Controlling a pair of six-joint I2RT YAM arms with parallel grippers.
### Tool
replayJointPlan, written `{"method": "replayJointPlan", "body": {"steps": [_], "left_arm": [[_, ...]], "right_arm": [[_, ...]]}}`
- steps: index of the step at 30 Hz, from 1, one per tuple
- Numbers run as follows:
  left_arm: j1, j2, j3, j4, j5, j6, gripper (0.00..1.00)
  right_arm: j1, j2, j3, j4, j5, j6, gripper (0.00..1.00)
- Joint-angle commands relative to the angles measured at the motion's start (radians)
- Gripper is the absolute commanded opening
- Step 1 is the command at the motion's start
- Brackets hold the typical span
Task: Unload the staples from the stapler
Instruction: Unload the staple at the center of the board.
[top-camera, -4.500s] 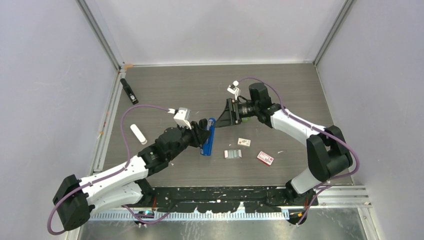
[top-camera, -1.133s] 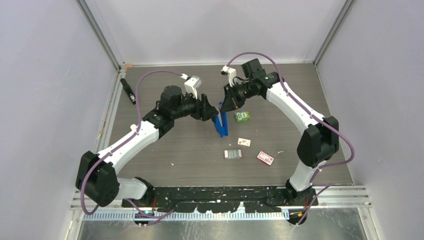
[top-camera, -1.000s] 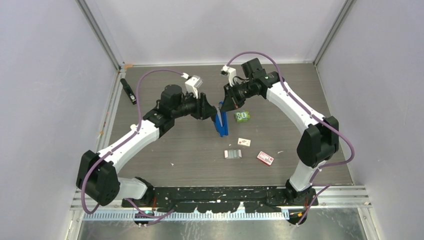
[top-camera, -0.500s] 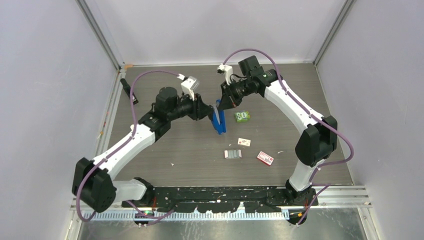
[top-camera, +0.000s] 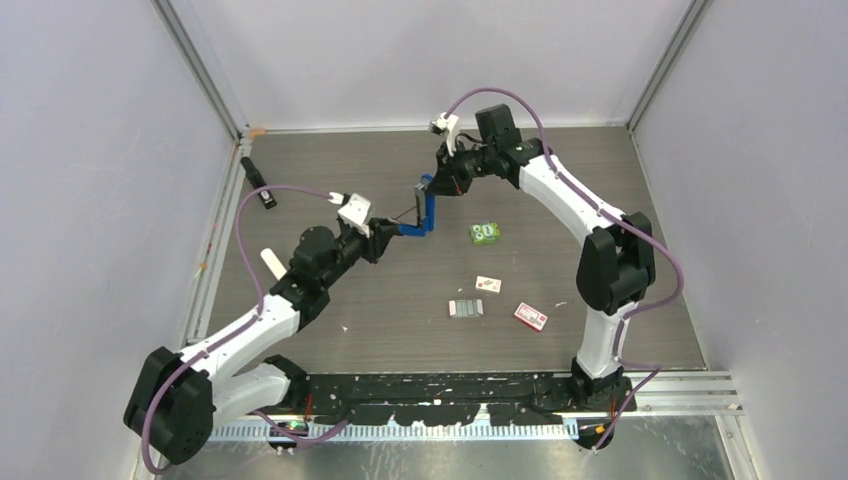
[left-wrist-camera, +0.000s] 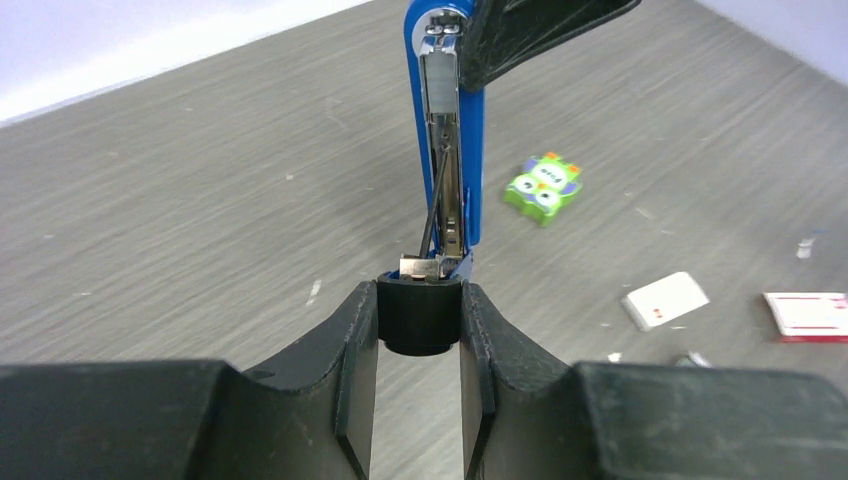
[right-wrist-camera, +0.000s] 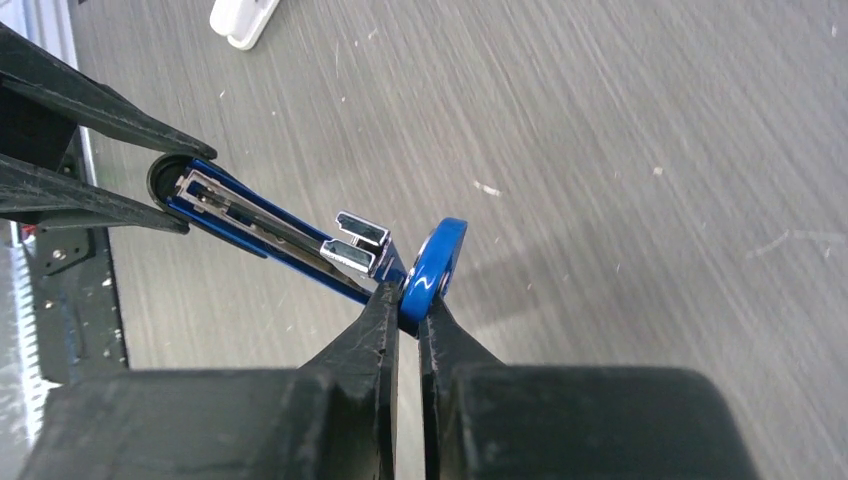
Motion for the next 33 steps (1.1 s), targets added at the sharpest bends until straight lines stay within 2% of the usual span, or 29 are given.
{"method": "replayJointPlan", "body": {"steps": [1,5,10,13,18,25,33], "left_arm": [[0.003,-0.003,-0.096,0.279,-0.179,0.208,0.00],[0.003,0.028,-0.089,0.296,-0.212,0.304,0.00],[0.003,0.059,-0.081,0.273,-0.253,0.403,0.00],[0.003,0.077,-0.097,0.281,-0.300,0.433,0.00],[-0.007,0.129,-0.119,0.300,-0.278,0.453,0.00],[-0.079,0.210,-0.091,0.264,-0.289,0.536,0.00],[-0.130,0.207,-0.103,0.250,-0.385,0.631,0.00]], "right_arm": [[-0.059,0.046,-0.040,0.349,-0.048,0.003,0.01],[-0.084,0.129,-0.036,0.477,-0.085,0.066,0.01],[-0.103,0.184,-0.050,0.526,-0.105,0.066,0.01],[-0.113,0.212,-0.029,0.470,-0.099,0.000,0.01],[-0.120,0.233,0.000,0.313,-0.102,-0.171,0.01],[-0.119,0.257,0.014,0.105,-0.043,-0.385,0.01],[-0.124,0.233,-0.045,0.075,0.024,-0.522,0.01]]}}
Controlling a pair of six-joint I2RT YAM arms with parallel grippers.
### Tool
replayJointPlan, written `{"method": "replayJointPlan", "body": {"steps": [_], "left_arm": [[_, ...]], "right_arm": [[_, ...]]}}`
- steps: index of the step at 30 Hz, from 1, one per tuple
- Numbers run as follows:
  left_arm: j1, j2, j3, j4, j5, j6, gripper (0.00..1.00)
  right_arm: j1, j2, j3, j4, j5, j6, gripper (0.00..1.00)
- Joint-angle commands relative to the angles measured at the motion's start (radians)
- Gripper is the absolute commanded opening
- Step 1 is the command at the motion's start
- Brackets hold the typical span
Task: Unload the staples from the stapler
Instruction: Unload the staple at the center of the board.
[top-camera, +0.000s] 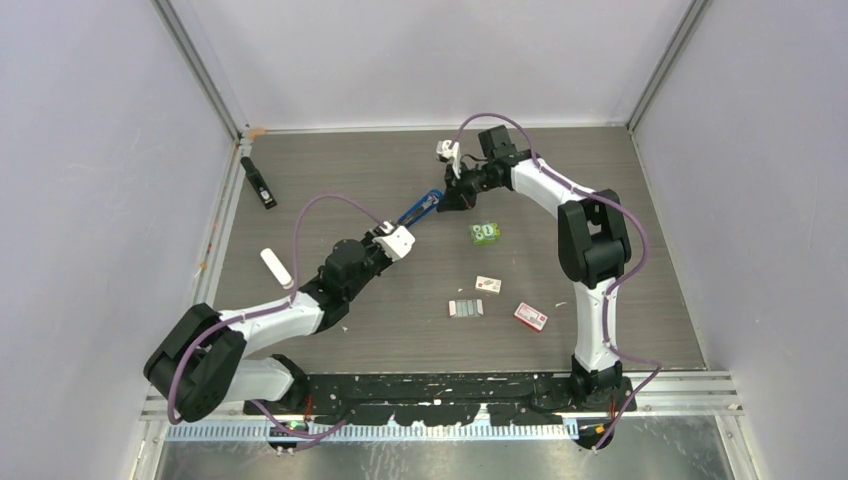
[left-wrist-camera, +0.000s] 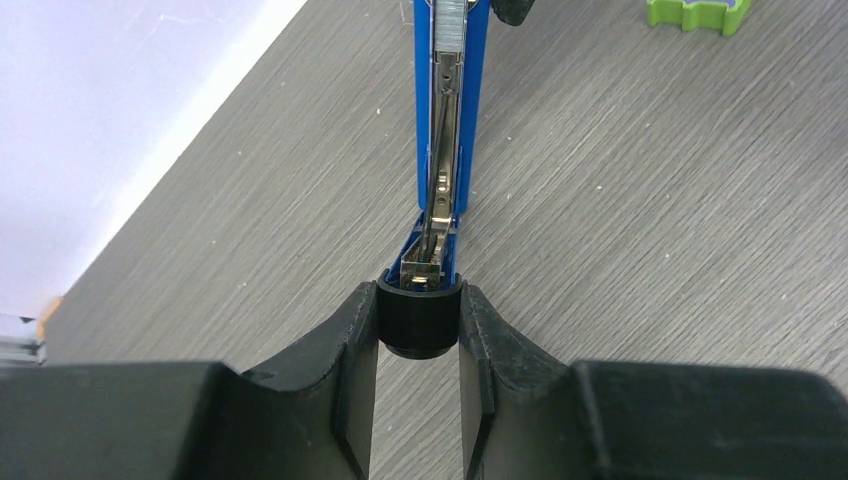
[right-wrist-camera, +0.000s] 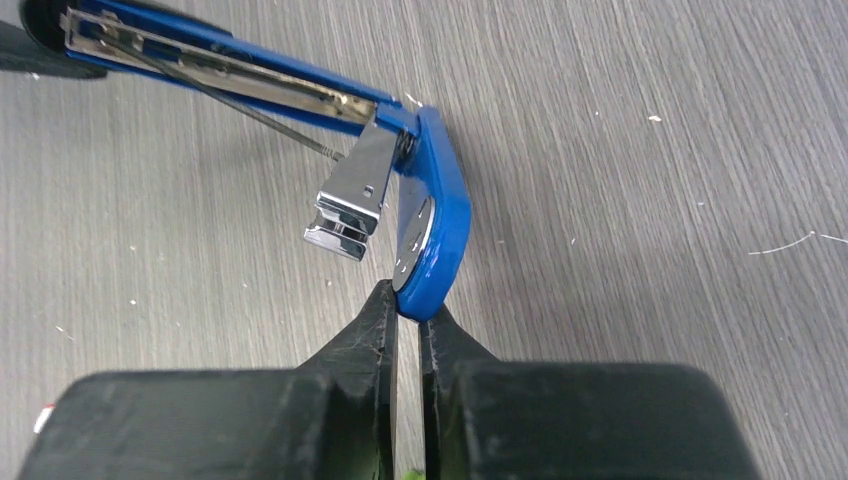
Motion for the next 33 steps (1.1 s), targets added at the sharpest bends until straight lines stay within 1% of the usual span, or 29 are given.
{"method": "replayJointPlan", "body": {"steps": [1,4,9,12,14,15,16,19,20,21,22,24,26,27,29,31,32,33], "left_arm": [[-0.017,-0.009,0.000,0.042,-0.133,0.101,0.00],[-0.044,0.013,-0.003,0.036,-0.148,0.132,0.00],[-0.105,0.070,0.004,0.007,-0.189,0.187,0.00],[-0.127,0.087,-0.007,0.012,-0.197,0.179,0.00],[-0.135,0.095,-0.005,0.012,-0.200,0.176,0.00],[-0.138,0.094,-0.003,0.012,-0.199,0.173,0.00],[-0.141,0.091,-0.002,0.012,-0.196,0.171,0.00],[-0.141,0.074,0.009,0.017,-0.186,0.164,0.00],[-0.141,0.067,0.012,0.016,-0.183,0.160,0.00],[-0.141,0.060,0.013,0.017,-0.178,0.159,0.00],[-0.142,0.052,0.012,0.021,-0.175,0.156,0.00],[-0.142,0.033,0.002,0.048,-0.183,0.153,0.00],[-0.143,0.005,-0.012,0.087,-0.192,0.150,0.00],[-0.145,-0.013,-0.018,0.100,-0.193,0.148,0.00],[-0.155,-0.052,-0.018,0.108,-0.195,0.153,0.00],[-0.168,-0.098,-0.020,0.110,-0.189,0.164,0.00],[-0.177,-0.125,-0.022,0.107,-0.189,0.176,0.00],[-0.185,-0.139,-0.023,0.102,-0.190,0.183,0.00]], "right_arm": [[-0.038,-0.019,-0.012,-0.034,0.185,-0.200,0.01],[-0.037,-0.023,-0.027,-0.072,0.188,-0.304,0.01],[-0.030,-0.028,-0.046,-0.143,0.196,-0.415,0.01],[-0.024,-0.030,-0.052,-0.149,0.214,-0.415,0.01],[-0.024,-0.034,-0.040,-0.146,0.194,-0.361,0.01],[-0.025,-0.038,-0.028,-0.153,0.176,-0.325,0.03],[-0.025,-0.043,-0.009,-0.173,0.146,-0.295,0.09],[-0.026,-0.036,0.096,-0.308,-0.003,-0.164,0.30],[-0.026,-0.028,0.139,-0.335,-0.060,-0.058,0.35],[-0.026,-0.021,0.172,-0.323,-0.129,0.131,0.38],[-0.025,-0.019,0.184,-0.264,-0.171,0.328,0.45],[-0.024,-0.030,0.132,-0.057,-0.230,0.762,0.52],[-0.023,-0.069,0.013,0.209,-0.235,1.123,0.59],[-0.023,-0.093,-0.051,0.337,-0.225,1.274,0.62],[-0.023,-0.138,-0.163,0.541,-0.193,1.495,0.69],[-0.021,-0.180,-0.259,0.738,-0.168,1.690,0.73],[-0.022,-0.196,-0.298,0.806,-0.146,1.785,0.74],[-0.019,-0.211,-0.330,0.829,-0.122,1.860,0.75]]}}
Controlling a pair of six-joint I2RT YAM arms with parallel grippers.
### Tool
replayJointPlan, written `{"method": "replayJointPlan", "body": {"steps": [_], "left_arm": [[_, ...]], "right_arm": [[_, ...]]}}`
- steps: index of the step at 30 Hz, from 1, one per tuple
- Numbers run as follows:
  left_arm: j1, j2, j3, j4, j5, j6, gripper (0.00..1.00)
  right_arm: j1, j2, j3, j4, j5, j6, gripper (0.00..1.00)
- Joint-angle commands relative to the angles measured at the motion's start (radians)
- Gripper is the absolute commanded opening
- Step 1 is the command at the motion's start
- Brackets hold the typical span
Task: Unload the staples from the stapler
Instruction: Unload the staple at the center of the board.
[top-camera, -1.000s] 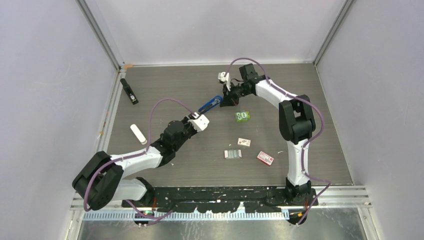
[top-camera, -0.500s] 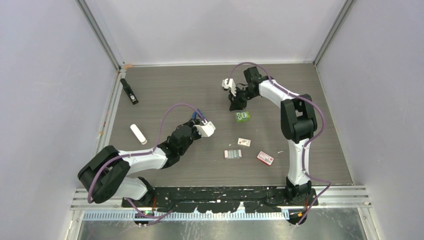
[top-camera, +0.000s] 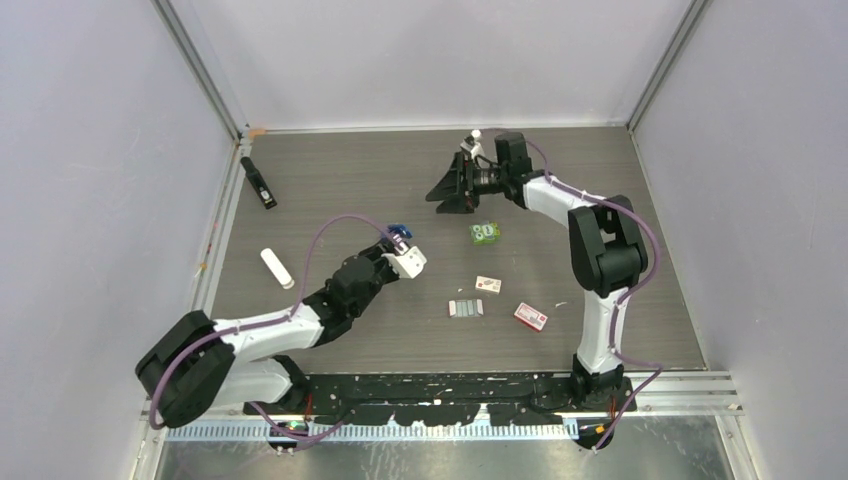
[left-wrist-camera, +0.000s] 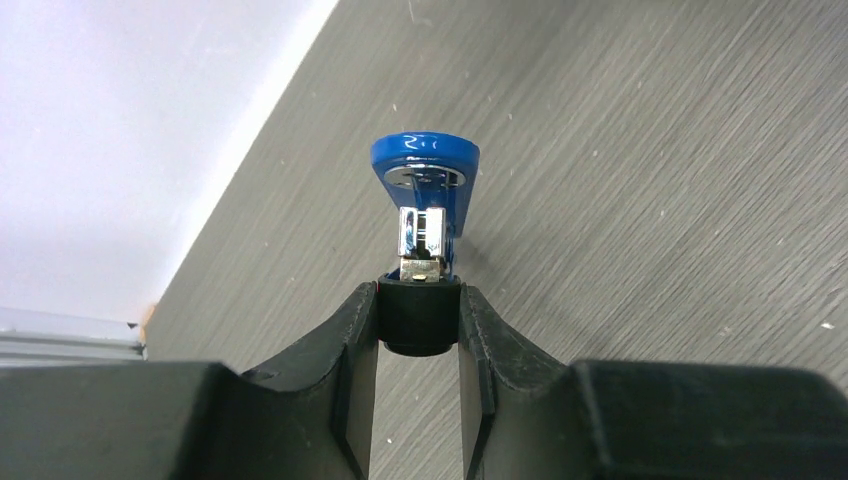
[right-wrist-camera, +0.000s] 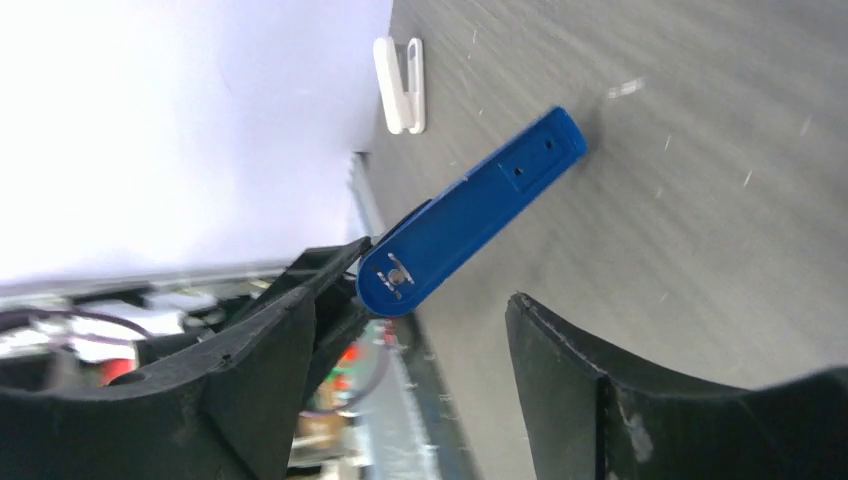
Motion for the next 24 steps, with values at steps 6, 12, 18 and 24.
{"method": "replayJointPlan", "body": {"steps": [6,12,18,24], "left_arm": [[-0.066,-0.202,0.006,0.059,0.031,0.061,0.00],[-0.145,-0.209,0.021,-0.028,0.015,0.154,0.00],[-0.167,-0.201,0.030,-0.018,-0.034,0.200,0.00],[-0.174,-0.215,0.025,0.001,-0.071,0.236,0.00]], "right_arm": [[0.076,-0.250,-0.205,0.164,0.241,0.575,0.86],[0.119,-0.289,-0.192,-0.075,0.314,0.601,0.91],[0.156,-0.303,-0.294,-0.100,0.332,0.597,0.93],[0.151,-0.279,-0.338,-0.048,0.312,0.646,0.93]]}}
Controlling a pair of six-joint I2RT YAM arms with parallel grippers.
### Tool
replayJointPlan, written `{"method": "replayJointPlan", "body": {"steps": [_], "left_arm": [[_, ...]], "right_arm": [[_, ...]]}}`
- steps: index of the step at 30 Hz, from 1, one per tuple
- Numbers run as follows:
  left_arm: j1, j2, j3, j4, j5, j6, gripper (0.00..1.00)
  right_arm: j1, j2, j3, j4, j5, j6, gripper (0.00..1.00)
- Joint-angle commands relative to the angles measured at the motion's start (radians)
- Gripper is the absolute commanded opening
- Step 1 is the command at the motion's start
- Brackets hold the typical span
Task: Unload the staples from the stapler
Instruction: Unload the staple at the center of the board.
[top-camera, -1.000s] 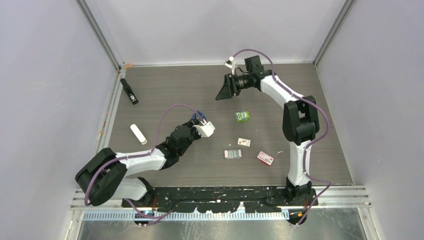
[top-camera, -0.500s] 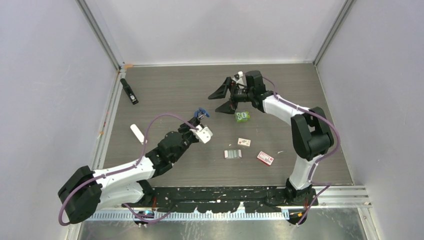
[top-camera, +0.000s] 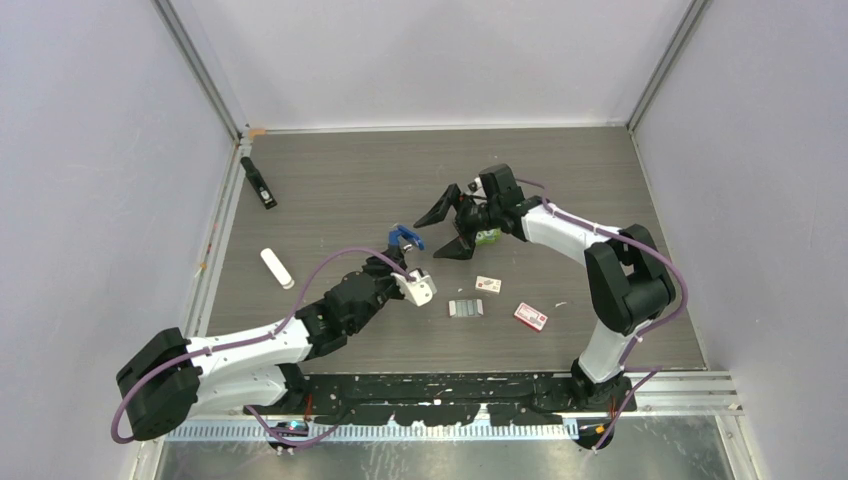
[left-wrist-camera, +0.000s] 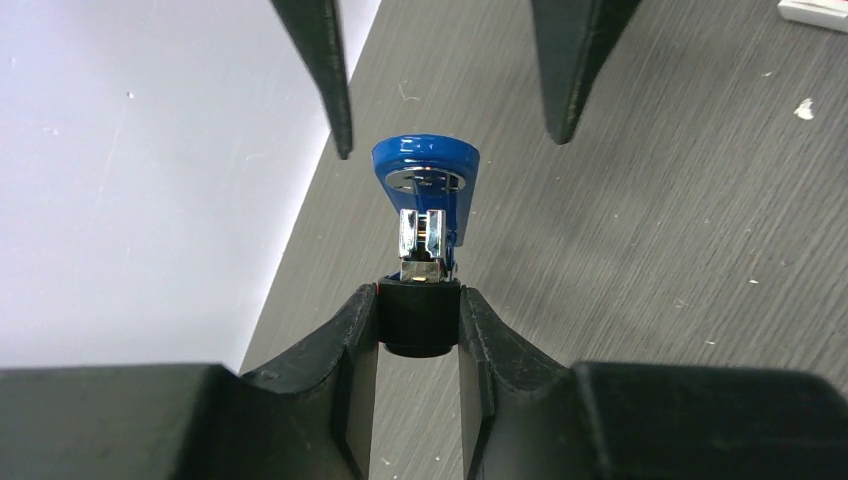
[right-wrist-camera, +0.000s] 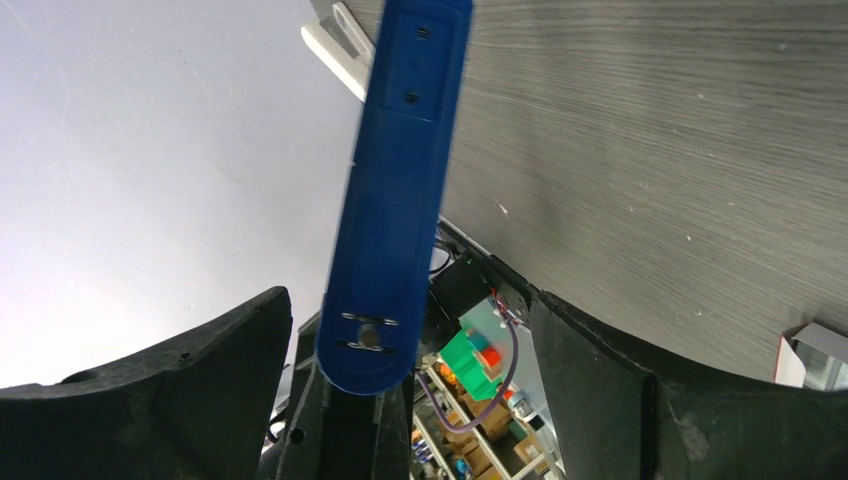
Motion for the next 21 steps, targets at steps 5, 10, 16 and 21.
{"method": "replayJointPlan", "body": {"steps": [5,10,16,21], "left_arm": [[-0.019,-0.025,0.041,0.126,-0.026,0.055,0.00],[-0.046,0.002,0.048,0.142,-0.041,0.056,0.00],[-0.049,0.029,0.054,0.162,-0.042,0.056,0.00],[-0.049,0.025,0.049,0.161,-0.041,0.051,0.00]], "right_arm": [[0.041,0.026,-0.040,0.209,-0.038,0.198,0.93],[0.065,0.071,-0.045,0.330,-0.067,0.296,0.90],[0.069,0.074,-0.073,0.355,-0.061,0.318,0.73],[0.066,0.069,-0.097,0.412,-0.053,0.337,0.33]]}}
